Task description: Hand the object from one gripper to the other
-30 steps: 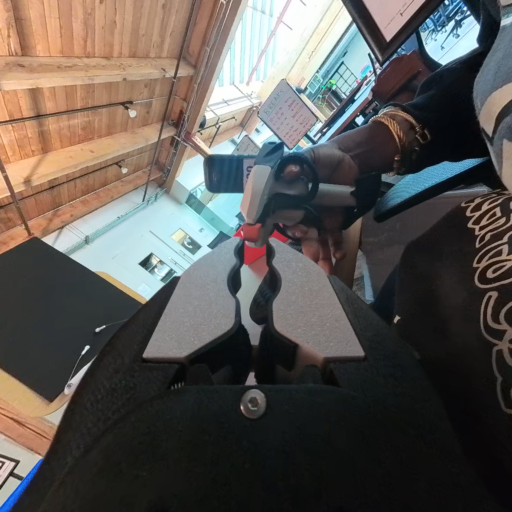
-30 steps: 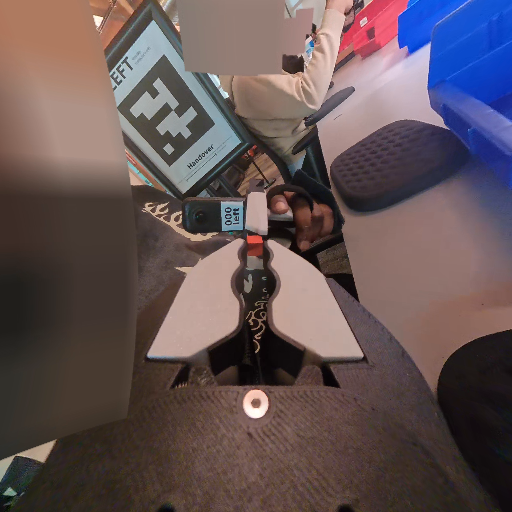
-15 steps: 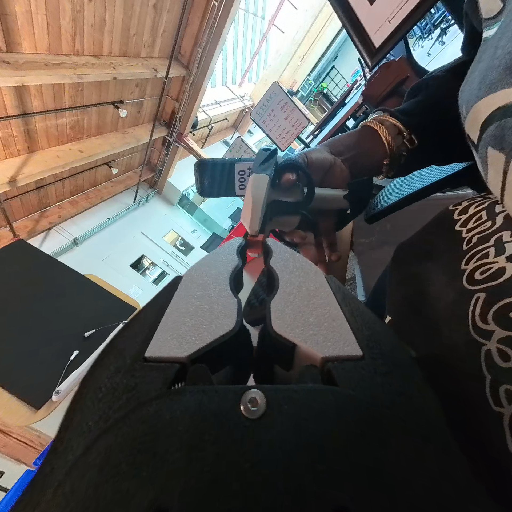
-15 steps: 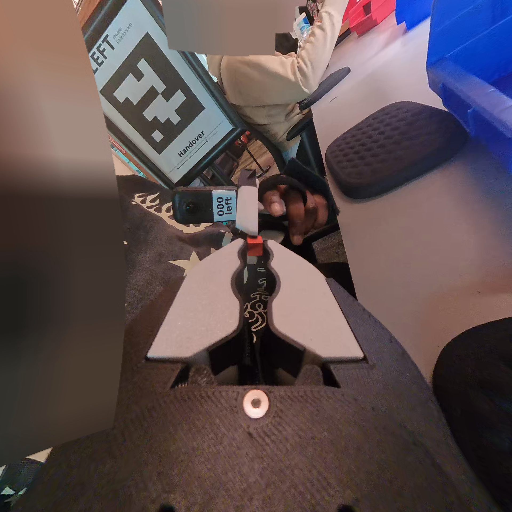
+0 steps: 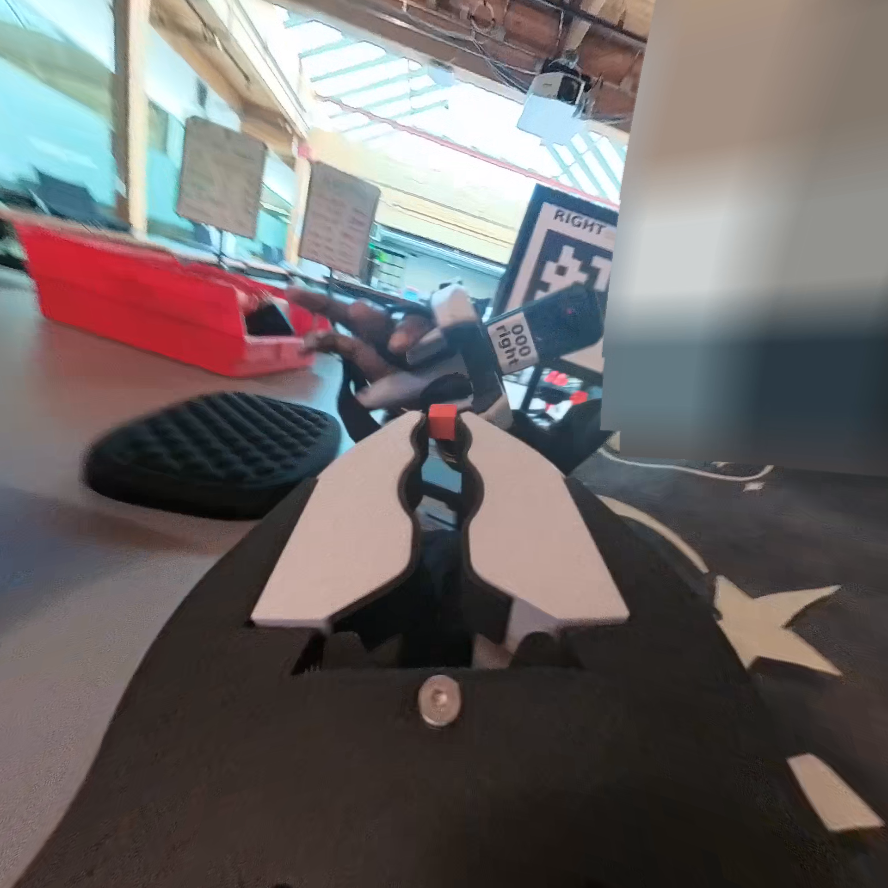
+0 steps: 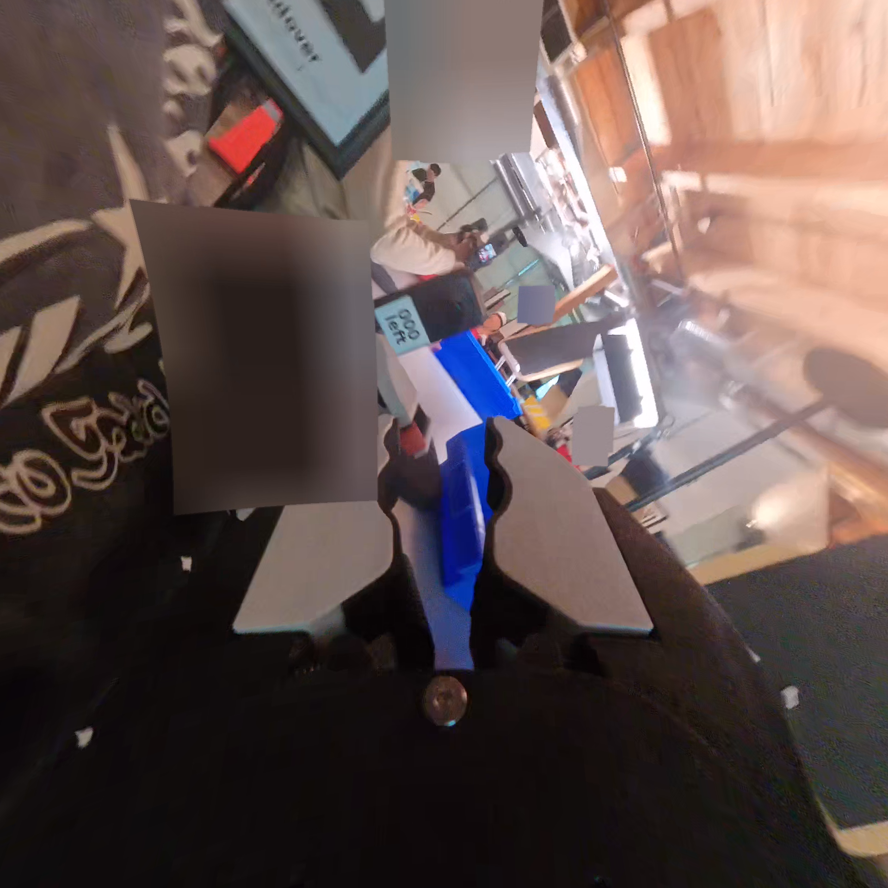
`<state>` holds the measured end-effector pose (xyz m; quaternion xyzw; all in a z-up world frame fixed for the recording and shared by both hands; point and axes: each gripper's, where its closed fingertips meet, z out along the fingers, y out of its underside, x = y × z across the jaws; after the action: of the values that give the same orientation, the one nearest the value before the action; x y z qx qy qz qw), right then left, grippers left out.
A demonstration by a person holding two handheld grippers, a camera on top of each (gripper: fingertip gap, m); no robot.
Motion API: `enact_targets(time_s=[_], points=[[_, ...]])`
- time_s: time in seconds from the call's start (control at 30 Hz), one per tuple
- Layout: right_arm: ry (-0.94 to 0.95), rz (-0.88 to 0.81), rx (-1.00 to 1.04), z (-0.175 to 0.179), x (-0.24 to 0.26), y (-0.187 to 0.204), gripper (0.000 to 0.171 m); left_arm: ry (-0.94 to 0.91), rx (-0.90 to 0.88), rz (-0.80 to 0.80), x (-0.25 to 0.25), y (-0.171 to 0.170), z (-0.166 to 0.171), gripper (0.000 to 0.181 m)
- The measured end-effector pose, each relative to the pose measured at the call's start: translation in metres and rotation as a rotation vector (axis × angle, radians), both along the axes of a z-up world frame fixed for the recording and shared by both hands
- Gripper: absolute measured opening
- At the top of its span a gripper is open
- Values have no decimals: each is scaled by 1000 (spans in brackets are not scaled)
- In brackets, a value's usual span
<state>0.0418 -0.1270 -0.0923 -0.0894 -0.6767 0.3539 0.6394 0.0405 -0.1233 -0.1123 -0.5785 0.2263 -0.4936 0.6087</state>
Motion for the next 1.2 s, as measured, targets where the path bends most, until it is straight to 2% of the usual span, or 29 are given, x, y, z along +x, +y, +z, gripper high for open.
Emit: enact_targets(time_s=[0.1, 0.2, 0.5, 0.67, 0.77, 0.9, 0.97, 1.03, 1.2], points=[[-4, -13, 167, -12, 0, -7, 31, -76, -93, -117, 7, -5, -2, 10], [-37, -28, 232, -21, -2, -7, 27, -128, -106, -160, 6, -9, 3, 9], [-22, -50, 264, -22, -5, -8, 11, -113, -124, -180, 9, -10, -1, 9], [-69, -51, 218, -22, -5, -5, 10, -90, -69, -134, 8, -8, 1, 10], [-116, -60, -7, -10, -9, 5, 10, -34, 113, 25, 0, -4, 10, 25], [-393, -18, -502, -13, -12, 20, 11, 278, 496, 374, -15, 3, 13, 30], [-534, -10, -696, -21, -14, 23, 11, 412, 656, 498, -15, 3, 15, 32], [-681, 30, -846, -30, -13, 18, 11, 519, 758, 539, -9, 1, 13, 32], [-876, 207, -1125, -26, -5, 1, 10, 697, 857, 560, 1, 3, 0, 32]])
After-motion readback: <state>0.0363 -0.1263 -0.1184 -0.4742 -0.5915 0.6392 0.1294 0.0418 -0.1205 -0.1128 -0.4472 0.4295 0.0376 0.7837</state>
